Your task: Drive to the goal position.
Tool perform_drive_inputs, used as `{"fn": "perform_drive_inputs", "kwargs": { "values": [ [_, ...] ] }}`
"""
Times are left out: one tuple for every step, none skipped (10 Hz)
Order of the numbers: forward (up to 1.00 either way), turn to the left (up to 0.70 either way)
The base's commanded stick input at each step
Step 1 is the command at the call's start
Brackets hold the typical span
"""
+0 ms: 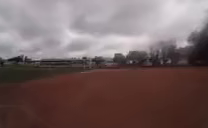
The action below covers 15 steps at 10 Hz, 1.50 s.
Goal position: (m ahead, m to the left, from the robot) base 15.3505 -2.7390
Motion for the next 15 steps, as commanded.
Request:
{"fn": "perform_drive_inputs", "kwargs": {
  "values": [
    [0.70, 0.24],
    [0.70, 0.00],
    [0.70, 0.00],
    [0.70, 0.00],
    [0.70, 0.00],
    [0.70, 0.00],
    [0.70, 0.00],
    [0.70, 0.00],
    [0.70, 0.00],
    [0.70, 0.00],
    [0.70, 0.00],
    [0.70, 0.00],
    [0.70, -0.11],
    [0.70, -0.35],
    [0.70, -0.35]
  ]
}}
